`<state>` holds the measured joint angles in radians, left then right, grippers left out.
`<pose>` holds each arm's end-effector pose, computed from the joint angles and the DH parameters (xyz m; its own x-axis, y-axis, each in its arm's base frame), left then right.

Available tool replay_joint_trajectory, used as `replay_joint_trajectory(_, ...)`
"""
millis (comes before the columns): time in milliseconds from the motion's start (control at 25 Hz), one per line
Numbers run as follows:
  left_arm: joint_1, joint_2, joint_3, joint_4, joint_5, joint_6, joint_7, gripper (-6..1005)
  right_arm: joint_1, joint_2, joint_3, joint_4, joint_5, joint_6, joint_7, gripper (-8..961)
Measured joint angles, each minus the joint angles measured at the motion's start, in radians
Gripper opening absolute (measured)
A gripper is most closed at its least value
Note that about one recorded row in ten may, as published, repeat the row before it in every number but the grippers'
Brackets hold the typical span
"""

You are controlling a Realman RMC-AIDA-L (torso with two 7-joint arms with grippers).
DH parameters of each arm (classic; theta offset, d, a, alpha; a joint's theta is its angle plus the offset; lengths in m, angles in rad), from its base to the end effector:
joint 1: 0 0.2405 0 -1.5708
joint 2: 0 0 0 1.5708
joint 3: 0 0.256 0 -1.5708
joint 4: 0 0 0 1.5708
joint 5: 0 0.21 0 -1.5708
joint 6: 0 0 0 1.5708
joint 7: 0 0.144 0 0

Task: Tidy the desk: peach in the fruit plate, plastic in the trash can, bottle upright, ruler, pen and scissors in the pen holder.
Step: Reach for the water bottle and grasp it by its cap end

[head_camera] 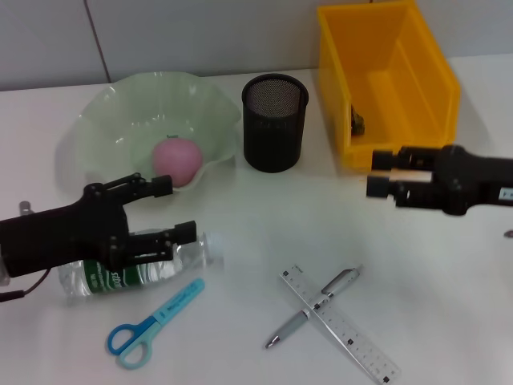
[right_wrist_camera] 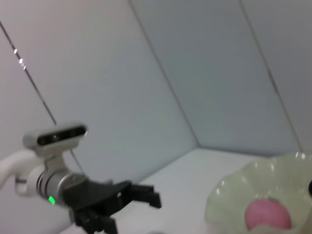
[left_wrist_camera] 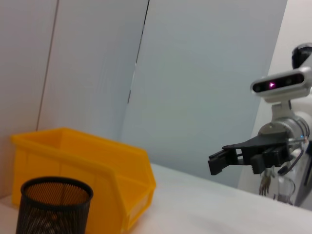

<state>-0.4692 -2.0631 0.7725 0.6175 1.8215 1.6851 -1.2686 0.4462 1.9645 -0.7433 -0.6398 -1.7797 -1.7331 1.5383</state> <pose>-0.2546 0.3054 0.0024 0.7483 0.2459 0.6161 0.3677 -0.9268 -0.0768 0.2727 0.3098 0.0509 0.6484 -0.4295 -0.6286 -0.5472 -0.8369 0.0074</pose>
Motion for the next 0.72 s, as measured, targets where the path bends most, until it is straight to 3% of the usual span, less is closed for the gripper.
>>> replay_joint_trajectory(600,-0.055,0.001,0.058,0.077,0.076,-0.036,-0.079,861,0.002,0.011,-0.007,0.004,-0.087,0.008,-0.016,657)
replay_joint_trajectory(720,-0.057,0.001,0.106,0.124,0.078,-0.054,-0.104,861,0.004,0.011,-0.012,0.004,-0.106,0.009,-0.017,657)
